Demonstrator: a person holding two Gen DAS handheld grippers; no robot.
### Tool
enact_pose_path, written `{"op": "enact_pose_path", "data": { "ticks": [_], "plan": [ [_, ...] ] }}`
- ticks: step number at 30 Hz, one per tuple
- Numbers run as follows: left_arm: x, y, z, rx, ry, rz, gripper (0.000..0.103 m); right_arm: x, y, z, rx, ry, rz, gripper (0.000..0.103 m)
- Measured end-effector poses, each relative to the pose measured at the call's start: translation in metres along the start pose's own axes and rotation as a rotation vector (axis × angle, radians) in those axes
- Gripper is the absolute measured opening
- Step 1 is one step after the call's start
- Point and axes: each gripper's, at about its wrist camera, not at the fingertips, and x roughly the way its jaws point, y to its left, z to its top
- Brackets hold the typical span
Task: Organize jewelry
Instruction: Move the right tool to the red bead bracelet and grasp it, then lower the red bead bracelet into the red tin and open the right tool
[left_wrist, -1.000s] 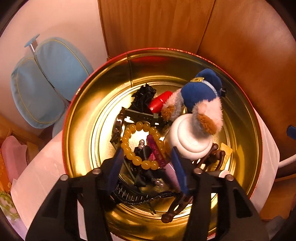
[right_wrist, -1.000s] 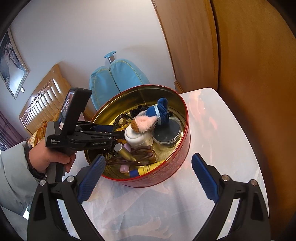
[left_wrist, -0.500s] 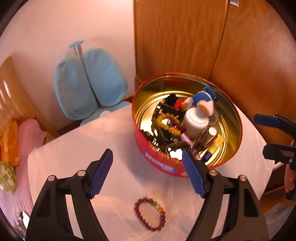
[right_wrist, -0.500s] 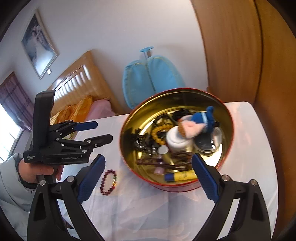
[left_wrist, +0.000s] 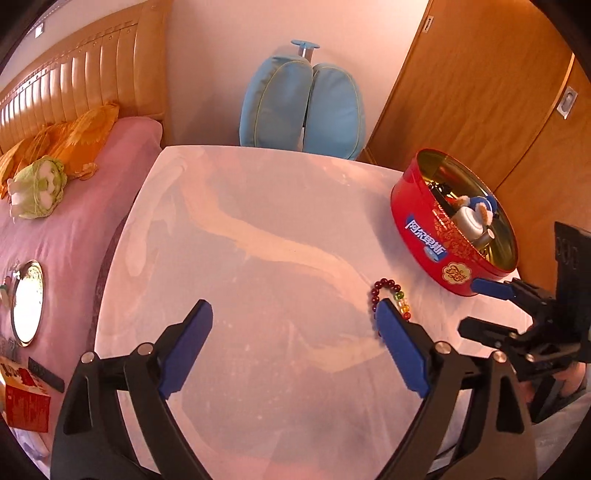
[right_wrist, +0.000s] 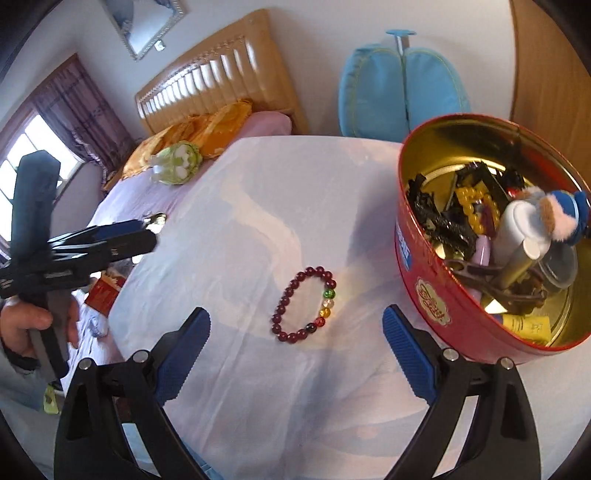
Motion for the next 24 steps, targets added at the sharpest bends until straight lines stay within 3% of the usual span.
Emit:
{"op": "enact_pose_path", "data": {
  "ticks": [5,9,11,15,16,18,20,21,24],
  "plan": [
    [0.006,0.02,0.008,0.057,0.0,-0.019,0.089,0.032,-0.007,-0.006,0.096,0.043,-0.183,0.095],
    [0.011,0.035,0.009,0.099,0.029,-0.07,0.089,0.043,0.001,-0.008,0.127,0.036,-0.262,0.092],
    [0.012,0.04,0.011,0.113,0.029,-0.082,0.089,0.05,0.007,-0.006,0.113,0.029,-0.309,0.083],
    [0.011,0.053,0.015,0.147,0.024,-0.098,0.089,0.068,0.016,-0.007,0.101,0.031,-0.384,0.081],
    [0.01,0.057,0.016,0.157,0.023,-0.097,0.089,0.071,0.02,-0.007,0.095,0.029,-0.397,0.077],
    [0.009,0.064,0.017,0.178,0.018,-0.098,0.089,0.075,0.026,-0.01,0.093,0.014,-0.404,0.057],
    [0.007,0.071,0.017,0.19,0.012,-0.11,0.089,0.077,0.033,-0.013,0.08,0.015,-0.406,0.018],
    [0.007,0.074,0.018,0.191,0.007,-0.12,0.089,0.078,0.038,-0.013,0.069,0.026,-0.409,0.011],
    [0.007,0.081,0.021,0.184,-0.005,-0.165,0.089,0.077,0.042,-0.016,0.116,0.058,-0.34,0.01]
  ]
}}
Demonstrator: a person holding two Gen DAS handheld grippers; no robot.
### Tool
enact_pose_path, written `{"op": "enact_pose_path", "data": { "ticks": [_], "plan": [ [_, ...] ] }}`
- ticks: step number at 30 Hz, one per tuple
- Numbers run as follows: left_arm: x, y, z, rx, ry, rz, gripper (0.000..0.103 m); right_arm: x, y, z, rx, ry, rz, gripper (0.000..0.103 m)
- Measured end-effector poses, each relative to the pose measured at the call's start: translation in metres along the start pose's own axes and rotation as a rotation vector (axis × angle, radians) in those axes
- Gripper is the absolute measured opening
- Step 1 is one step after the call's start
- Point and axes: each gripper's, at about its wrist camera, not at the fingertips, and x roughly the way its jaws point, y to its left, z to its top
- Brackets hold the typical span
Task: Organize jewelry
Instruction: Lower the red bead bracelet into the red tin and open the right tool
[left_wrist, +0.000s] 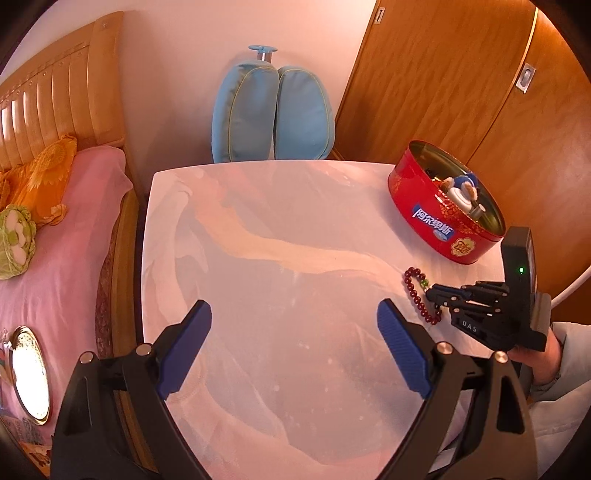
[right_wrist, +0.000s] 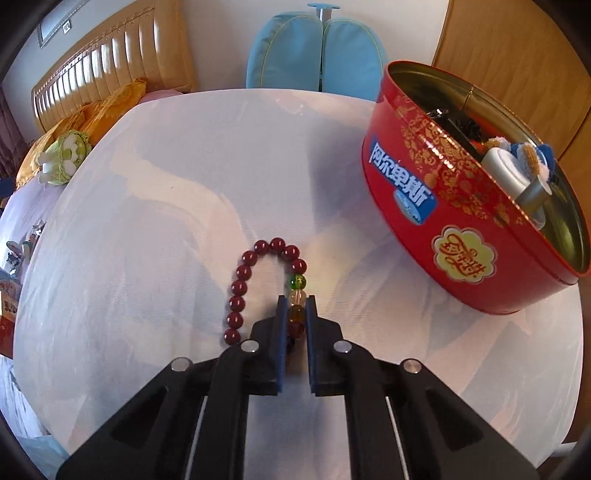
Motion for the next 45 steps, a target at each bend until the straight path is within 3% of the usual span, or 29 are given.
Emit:
{"op": "enact_pose_path", "data": {
  "ticks": [3,12,18,23,28,33,45],
  "plan": [
    [0.0,0.0,0.003,0.011,-0.018,-0.031,0.089,-0.02,0.007,0.0,0.009,-0.03,0.007,0.01],
    [0.005,-0.016,0.007,0.032,-0.044,-0.129,0.089,-0.129,0.002,0.007,0.003,-0.252,-0.032,0.01],
    [0.003,-0.033,0.008,0.045,-0.05,-0.15,0.089,-0.173,-0.049,0.019,0.058,-0.371,-0.111,0.01],
    [-0.009,-0.045,0.008,0.035,-0.066,-0.131,0.089,-0.175,-0.095,0.038,0.111,-0.4,-0.19,0.01],
    [-0.032,-0.063,0.008,0.054,-0.104,-0.09,0.089,-0.15,-0.14,0.053,0.152,-0.354,-0.246,0.01],
    [-0.043,-0.076,0.007,0.045,-0.117,-0.048,0.089,-0.11,-0.181,0.068,0.191,-0.24,-0.225,0.01],
    [-0.035,-0.081,0.002,-0.008,-0.094,-0.008,0.089,-0.032,-0.22,0.086,0.255,0.003,-0.202,0.01]
  ]
}}
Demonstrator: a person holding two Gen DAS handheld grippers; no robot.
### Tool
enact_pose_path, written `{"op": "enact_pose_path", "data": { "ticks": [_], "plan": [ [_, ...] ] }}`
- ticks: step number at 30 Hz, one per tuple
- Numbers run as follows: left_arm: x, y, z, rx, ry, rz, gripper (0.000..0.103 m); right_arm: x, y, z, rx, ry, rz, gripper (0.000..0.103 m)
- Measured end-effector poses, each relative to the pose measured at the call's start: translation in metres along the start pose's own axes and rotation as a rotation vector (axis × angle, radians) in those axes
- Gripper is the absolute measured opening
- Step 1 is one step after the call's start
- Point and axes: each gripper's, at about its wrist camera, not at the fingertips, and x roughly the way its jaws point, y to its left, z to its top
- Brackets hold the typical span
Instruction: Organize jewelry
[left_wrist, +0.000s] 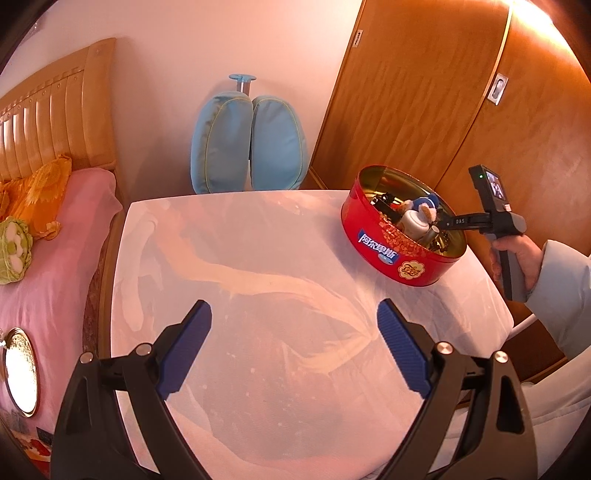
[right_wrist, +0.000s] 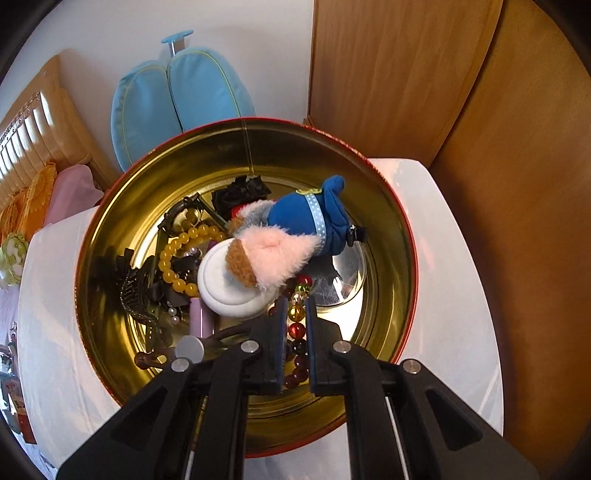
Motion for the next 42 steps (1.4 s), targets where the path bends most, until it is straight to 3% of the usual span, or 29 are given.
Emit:
{"op": "enact_pose_path", "data": {
  "ticks": [1,3,5,6,11,18,25,29,34,42],
  "plan": [
    [0.001,0.0,-0.001,-0.002,0.002,-0.001,0.089,0.002,-0.001,0.0,0.003,0.005,-0.005,0.011],
    [0.003,0.0,-0.001,-0.005,0.006,0.0,0.089,0.002,-0.003,-0.001,0.015,0.01,0.003,0.028],
    [0.004,0.0,-0.001,-0.007,0.008,0.001,0.089,-0.004,-0.006,0.0,0.035,0.002,-0.011,0.094],
    [0.005,-0.001,-0.001,-0.008,0.009,0.0,0.089,-0.01,-0.007,-0.001,0.04,-0.024,-0.015,0.097],
    [0.008,-0.005,0.003,0.001,0.009,-0.01,0.089,-0.042,-0.001,-0.003,0.005,-0.103,-0.056,0.097],
    [0.022,-0.018,0.015,0.048,0.018,0.008,0.089,-0.09,0.036,-0.041,-0.071,-0.184,0.045,0.097],
    [0.036,-0.055,0.037,0.148,-0.014,-0.045,0.089,-0.113,0.074,-0.086,-0.148,-0.169,0.113,0.097],
    [0.042,-0.082,0.049,0.186,-0.029,-0.132,0.089,-0.127,0.085,-0.106,-0.181,-0.185,0.097,0.097],
    [0.058,-0.128,0.065,0.245,-0.03,-0.153,0.089,-0.133,0.078,-0.123,-0.198,-0.203,0.044,0.097],
    [0.094,-0.184,0.08,0.317,0.008,-0.055,0.089,-0.125,0.025,-0.133,-0.092,-0.187,0.016,0.097]
  ]
}}
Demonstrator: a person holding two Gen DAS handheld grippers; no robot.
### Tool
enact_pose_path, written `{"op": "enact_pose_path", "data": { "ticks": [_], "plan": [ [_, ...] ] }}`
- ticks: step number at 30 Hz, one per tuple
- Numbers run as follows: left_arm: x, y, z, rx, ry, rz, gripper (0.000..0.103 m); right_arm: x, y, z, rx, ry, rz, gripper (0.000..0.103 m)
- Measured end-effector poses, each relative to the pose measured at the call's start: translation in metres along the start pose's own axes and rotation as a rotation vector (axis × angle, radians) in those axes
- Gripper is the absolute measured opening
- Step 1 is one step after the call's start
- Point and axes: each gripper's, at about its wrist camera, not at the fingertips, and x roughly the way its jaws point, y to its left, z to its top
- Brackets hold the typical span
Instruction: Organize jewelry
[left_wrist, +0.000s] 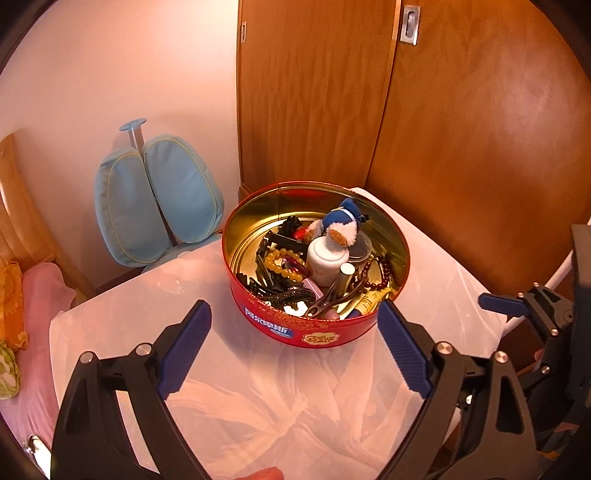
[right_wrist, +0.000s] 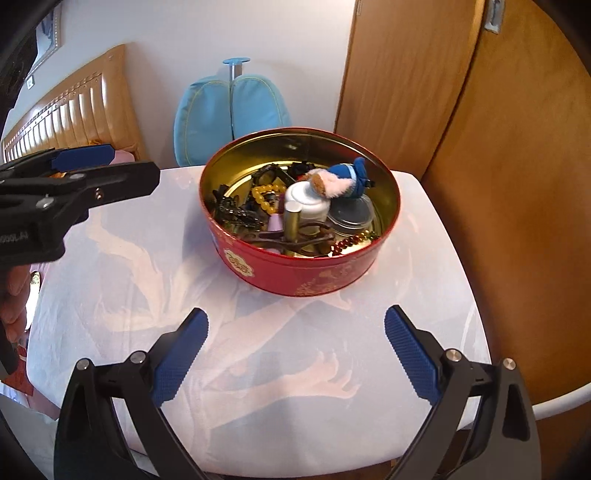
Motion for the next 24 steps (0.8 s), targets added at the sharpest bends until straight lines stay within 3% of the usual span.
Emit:
{"op": "enact_pose_path", "data": {
  "ticks": [9,20,24],
  "plan": [
    [0.023,-0.022,0.019,-0.004,0.061,0.068,0.089,0.012,-0.041,-0.006,0.069,-0.02,0.038,0.097],
    [0.054,-0.039,-0.004,0.008,0.219,0.106,0.089,0.033,-0.043,0.003,0.011,-0.025,0.097,0.097],
    [0.05,-0.041,-0.012,0.01,0.205,0.102,0.089,0.039,-0.042,0.007,-0.004,-0.017,0.112,0.097]
  ]
}}
